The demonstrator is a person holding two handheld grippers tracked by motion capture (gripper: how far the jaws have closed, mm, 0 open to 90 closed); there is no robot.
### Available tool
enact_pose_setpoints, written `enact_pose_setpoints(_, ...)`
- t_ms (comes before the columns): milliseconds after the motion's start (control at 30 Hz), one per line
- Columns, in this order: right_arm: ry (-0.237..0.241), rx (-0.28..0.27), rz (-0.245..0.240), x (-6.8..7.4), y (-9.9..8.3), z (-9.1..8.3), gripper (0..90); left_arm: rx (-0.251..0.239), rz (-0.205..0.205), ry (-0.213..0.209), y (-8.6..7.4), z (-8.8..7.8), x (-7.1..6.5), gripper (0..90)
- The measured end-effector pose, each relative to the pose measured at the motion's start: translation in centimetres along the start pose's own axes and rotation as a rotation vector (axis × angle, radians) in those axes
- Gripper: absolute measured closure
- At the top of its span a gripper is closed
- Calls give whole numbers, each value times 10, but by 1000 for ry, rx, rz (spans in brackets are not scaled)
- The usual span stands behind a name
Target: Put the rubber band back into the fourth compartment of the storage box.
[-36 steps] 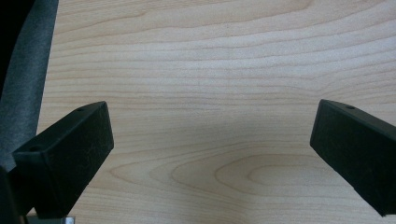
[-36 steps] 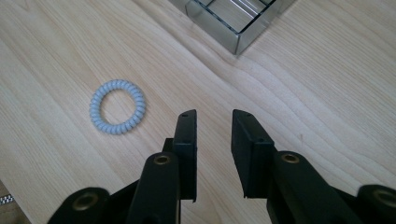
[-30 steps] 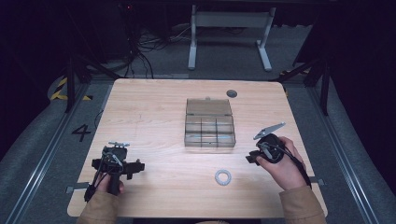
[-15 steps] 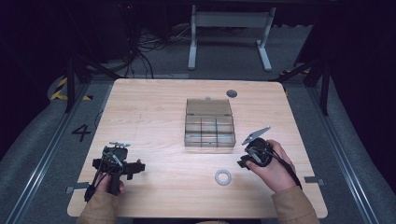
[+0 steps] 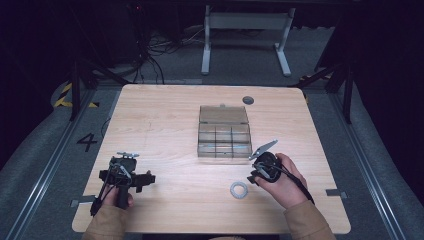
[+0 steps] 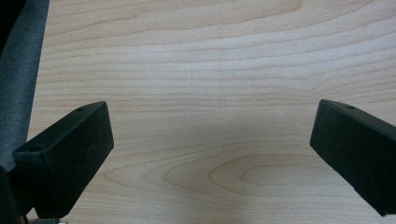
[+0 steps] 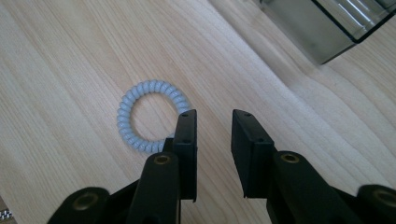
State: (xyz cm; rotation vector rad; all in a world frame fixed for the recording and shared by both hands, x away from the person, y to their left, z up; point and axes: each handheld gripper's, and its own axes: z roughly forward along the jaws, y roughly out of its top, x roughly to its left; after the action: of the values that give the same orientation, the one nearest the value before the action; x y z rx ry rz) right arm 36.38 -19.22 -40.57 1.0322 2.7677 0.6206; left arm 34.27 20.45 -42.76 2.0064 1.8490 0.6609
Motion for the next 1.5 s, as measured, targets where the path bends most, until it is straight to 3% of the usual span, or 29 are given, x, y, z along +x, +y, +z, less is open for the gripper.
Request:
enact_pose_setpoints(633, 34, 19, -28, 10, 3, 21, 758, 8, 2, 4, 0, 0, 0, 0)
enact_pose_setpoints(1500, -7, 53, -69, 18, 6, 35, 782, 15, 5, 14, 0, 2, -1, 0)
